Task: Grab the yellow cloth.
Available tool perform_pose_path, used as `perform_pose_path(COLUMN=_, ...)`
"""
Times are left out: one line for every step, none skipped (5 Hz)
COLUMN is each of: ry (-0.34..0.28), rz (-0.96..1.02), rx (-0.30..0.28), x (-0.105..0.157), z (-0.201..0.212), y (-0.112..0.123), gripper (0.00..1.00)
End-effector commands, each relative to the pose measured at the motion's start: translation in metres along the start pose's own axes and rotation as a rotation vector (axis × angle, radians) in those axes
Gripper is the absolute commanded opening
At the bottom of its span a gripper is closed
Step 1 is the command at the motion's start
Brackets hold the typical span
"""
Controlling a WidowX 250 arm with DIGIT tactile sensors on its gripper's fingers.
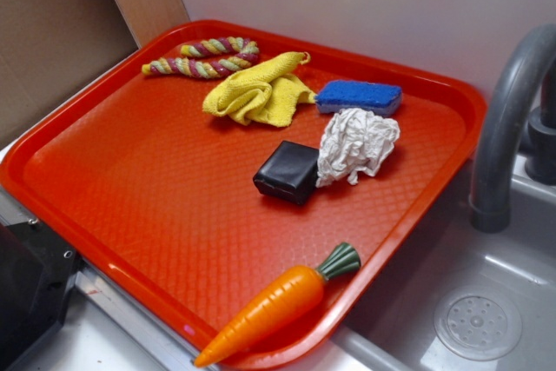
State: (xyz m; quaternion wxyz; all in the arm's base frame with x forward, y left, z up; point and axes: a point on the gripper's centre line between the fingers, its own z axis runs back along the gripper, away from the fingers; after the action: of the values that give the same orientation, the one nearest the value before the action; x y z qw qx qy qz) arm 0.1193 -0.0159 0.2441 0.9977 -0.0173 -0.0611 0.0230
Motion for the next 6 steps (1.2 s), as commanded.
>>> perform_pose_path(ry=0.0, rz=0.0, rx=0.0, x=0.0, z=0.0, y=0.0, gripper=1.0)
perform_pose_path(ry=0.0, rz=-0.249, rx=-0.025, x=0.044, z=-0.047, y=-0.013, gripper=1.0)
perform_pose_path(ry=-0.025, rz=-0.322, rx=0.007, x=0.091, z=-0.078, y=-0.018, gripper=1.0)
perform_pose_path(ry=-0.048, rz=-0.427, rx=-0.001, x=0.134, z=-0.133, y=-0.022, gripper=1.0)
perform_pose_path(ry=-0.061, rz=-0.504, rx=0.021, x=0.178, z=-0.184, y=-0.023, gripper=1.0)
perform_pose_path(ry=-0.081, rz=-0.51, rx=0.031, x=0.194, z=-0.203, y=-0.015, gripper=1.0)
